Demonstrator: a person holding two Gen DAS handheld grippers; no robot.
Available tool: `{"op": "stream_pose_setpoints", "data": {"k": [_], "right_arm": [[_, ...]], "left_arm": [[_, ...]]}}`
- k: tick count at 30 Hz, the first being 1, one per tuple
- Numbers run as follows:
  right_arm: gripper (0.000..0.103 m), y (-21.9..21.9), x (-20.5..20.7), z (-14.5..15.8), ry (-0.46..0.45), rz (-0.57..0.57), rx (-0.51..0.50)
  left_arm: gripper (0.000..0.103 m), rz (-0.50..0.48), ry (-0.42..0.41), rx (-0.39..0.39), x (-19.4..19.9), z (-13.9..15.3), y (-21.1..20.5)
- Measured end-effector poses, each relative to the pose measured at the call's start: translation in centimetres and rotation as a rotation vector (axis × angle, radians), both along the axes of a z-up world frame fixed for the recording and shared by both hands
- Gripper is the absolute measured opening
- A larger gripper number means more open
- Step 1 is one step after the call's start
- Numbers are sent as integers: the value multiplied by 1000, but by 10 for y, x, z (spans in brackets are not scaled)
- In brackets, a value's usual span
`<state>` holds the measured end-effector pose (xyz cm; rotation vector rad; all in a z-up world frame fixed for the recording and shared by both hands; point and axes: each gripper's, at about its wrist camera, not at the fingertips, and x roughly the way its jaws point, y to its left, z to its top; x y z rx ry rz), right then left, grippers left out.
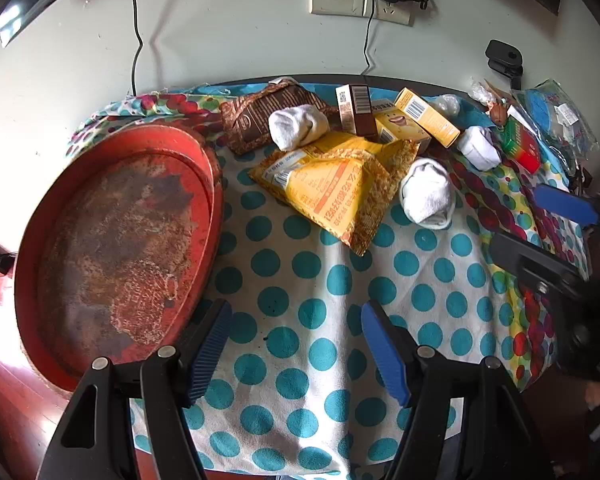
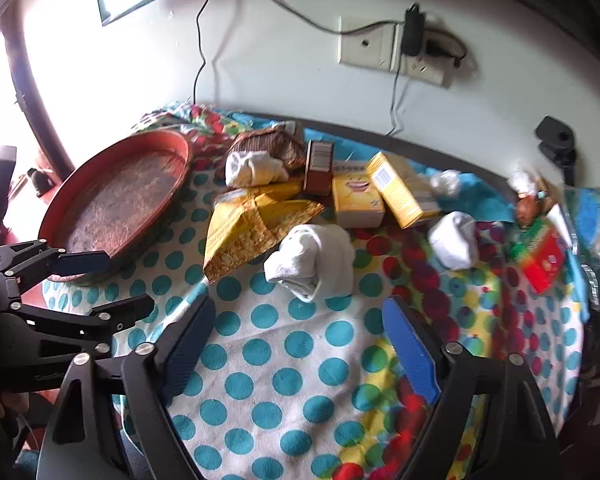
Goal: Organize objects
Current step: 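Grasp the white rolled sock in the middle with the right gripper, then grasp the yellow snack bag with the left gripper while the right gripper holds the sock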
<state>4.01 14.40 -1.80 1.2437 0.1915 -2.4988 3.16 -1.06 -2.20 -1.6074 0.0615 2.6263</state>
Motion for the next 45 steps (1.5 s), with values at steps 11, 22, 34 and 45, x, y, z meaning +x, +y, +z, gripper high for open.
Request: {"op": "stream_pose_setpoints", "data": {"k": [11,22,34,45], "right_arm": [[64,-11,-34,-41,-15,16,8],[43,-22,-61,-64,0,31,33],[30,20,-79,-64,73,-83,-18],[30,41,-75,-68,97,-83,-39]], "left_arm": [[69,-41,1,15,-8,-14,2],[69,-48,-17,23,-20,-26,5],[69,-73,33,37,-34,-23,20],[69,-165,174,-269,-39,-37,79]]}}
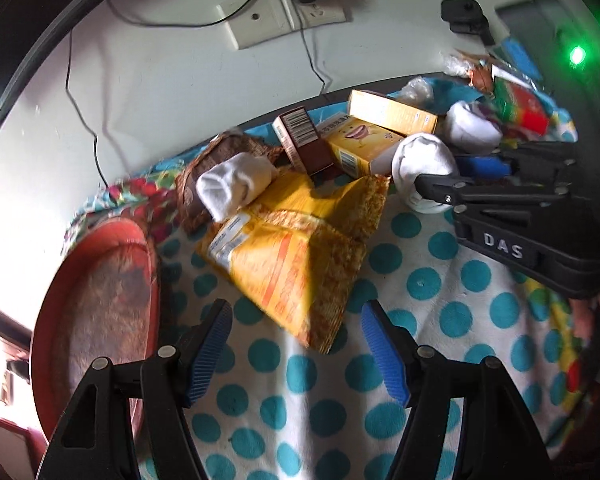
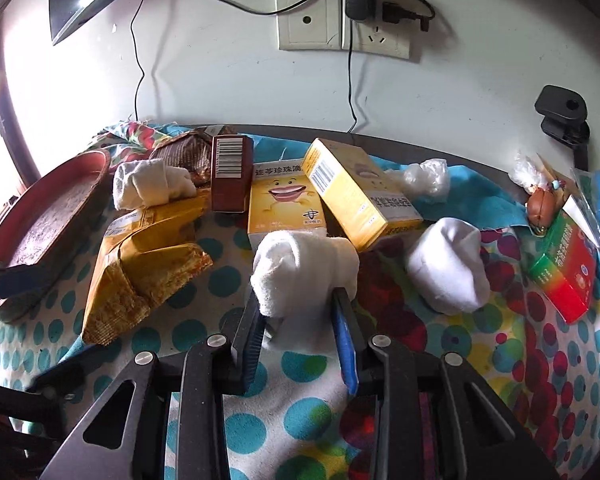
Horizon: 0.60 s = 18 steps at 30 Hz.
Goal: Organize objects
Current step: 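Grasp the yellow snack bag with the left gripper while the right gripper holds the sock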
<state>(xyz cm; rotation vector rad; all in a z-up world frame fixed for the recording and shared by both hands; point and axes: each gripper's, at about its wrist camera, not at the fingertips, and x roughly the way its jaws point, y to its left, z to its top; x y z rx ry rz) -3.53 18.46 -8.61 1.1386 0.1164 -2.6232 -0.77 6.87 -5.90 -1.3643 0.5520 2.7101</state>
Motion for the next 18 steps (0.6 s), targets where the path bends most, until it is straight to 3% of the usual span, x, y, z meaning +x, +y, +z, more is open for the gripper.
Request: {"op": "stream_pose_setpoints", "data": {"k": [9,14,18], "right_arm": [[30,4,-2,-4,-15,12,-41],[31,6,-4,-6,-33,18,-56],[32,4,-3,-7,-33,18,-48]], "left_arm": [[69,-27,48,-88,-22,-15,14],[69,-17,40,-87,-36,-19,16],[69,4,27,-42,-43,-20,12]]}}
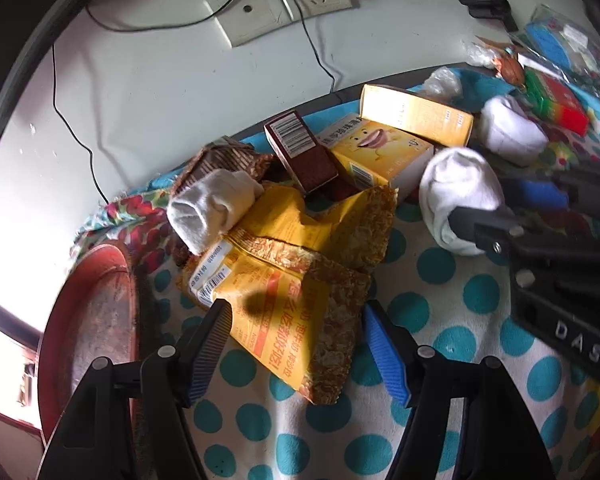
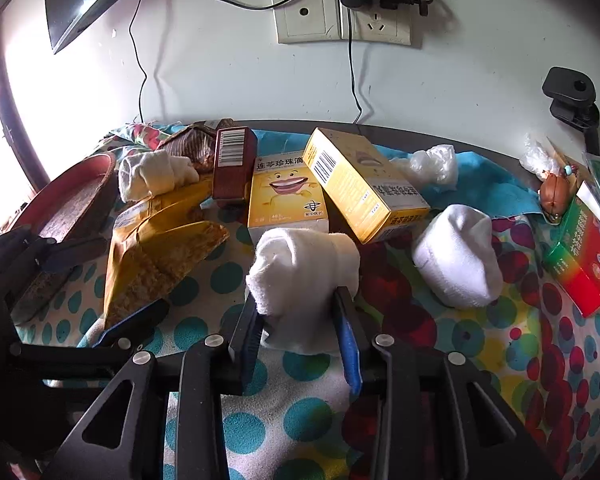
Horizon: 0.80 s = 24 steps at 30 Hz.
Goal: Organize objects
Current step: 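Grasp the yellow snack bag with the left gripper while the right gripper holds the sock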
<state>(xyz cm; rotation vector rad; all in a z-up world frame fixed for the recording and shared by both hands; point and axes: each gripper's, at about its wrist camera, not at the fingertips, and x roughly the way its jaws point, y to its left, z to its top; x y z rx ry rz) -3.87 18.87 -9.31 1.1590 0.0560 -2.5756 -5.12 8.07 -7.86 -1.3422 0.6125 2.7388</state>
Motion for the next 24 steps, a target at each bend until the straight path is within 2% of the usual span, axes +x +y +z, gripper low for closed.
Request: {"op": "stream_pose_setpoints", "data": {"k": [2,3,4,8,9,16,24], "right_arm": [[32,0,0,0,-1,0,-2],[33,-1,0,0,-2,0,-2],[33,-1,1,0,-3,-1,-2],[33,-4,1,0,-2,-4,10],[34,-4,1,0,-2,-3,13],[34,-4,1,0,-2,-4,14],[35,-5,0,1,-1,-6,25]], "left_arm": [[68,12,-12,4,-5,-1,-2],[63,10,-18,13,-6,-1,-2],[52,15,-21,24,-7,0,-3],[37,55,4,26,-9,4,-7],[27,63,7,39,-9,7,-10],[22,63,-1,154,-7,24,-28],[22,60,-5,229,3,36,-38]]}}
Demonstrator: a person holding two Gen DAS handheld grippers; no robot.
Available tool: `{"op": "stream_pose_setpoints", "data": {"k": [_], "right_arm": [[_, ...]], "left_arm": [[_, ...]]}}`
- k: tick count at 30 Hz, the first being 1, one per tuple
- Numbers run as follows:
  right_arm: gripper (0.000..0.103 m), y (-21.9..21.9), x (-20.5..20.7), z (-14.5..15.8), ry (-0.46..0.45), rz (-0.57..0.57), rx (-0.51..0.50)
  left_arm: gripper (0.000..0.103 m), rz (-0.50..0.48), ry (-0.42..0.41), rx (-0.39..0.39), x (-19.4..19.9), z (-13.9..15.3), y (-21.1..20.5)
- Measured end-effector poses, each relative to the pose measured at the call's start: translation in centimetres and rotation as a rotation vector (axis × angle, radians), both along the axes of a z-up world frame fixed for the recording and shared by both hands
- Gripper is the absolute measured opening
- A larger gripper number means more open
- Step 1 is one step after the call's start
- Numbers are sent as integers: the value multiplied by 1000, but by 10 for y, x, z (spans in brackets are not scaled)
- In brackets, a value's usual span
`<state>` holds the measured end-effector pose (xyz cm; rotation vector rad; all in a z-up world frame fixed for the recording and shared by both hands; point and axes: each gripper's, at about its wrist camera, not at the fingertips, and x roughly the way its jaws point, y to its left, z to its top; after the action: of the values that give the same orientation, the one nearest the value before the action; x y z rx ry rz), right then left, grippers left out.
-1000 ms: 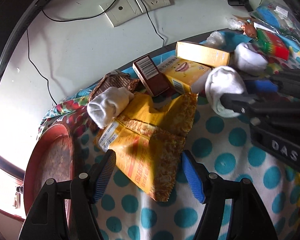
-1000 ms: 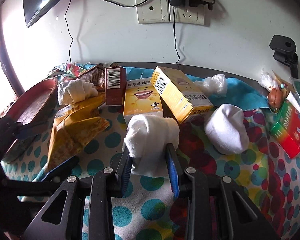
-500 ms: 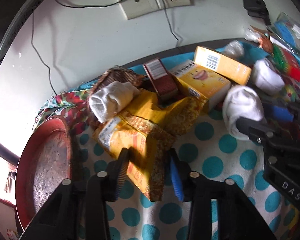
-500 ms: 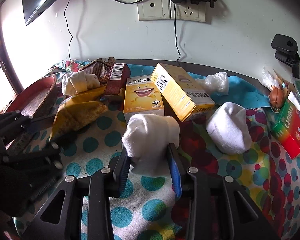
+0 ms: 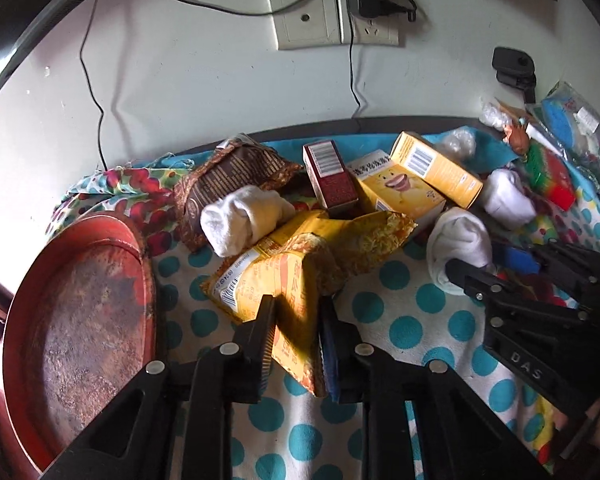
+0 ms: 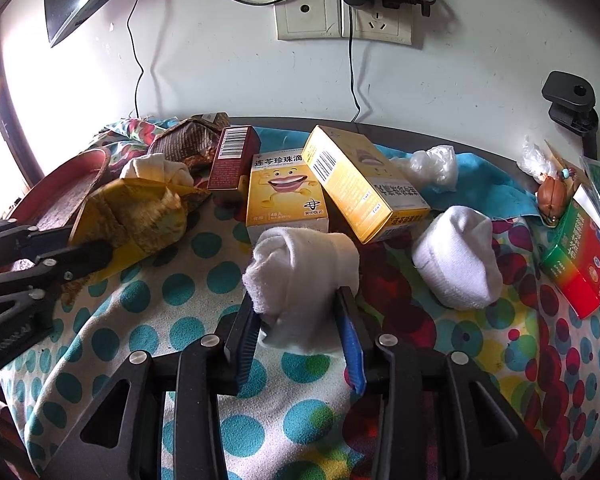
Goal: Organize objects
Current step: 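Grasp the yellow snack bag with the left gripper while the right gripper holds the sock, then lift the yellow snack bag and carry it over the red tray with the left gripper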
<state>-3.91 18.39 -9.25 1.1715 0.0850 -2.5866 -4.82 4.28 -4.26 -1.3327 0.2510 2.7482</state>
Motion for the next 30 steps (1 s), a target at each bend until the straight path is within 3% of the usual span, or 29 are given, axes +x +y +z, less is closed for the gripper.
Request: {"op": "stream_pose_setpoints", "data": {"k": [23,30], "right_arm": [[37,1,-2,-1,-3,-3,15],[38,0,-2,-1,-5,-6,19]], "left_arm": [[20,-47,34,58,28,38,-2],[20,-78,58,92,43,61,-2]]}}
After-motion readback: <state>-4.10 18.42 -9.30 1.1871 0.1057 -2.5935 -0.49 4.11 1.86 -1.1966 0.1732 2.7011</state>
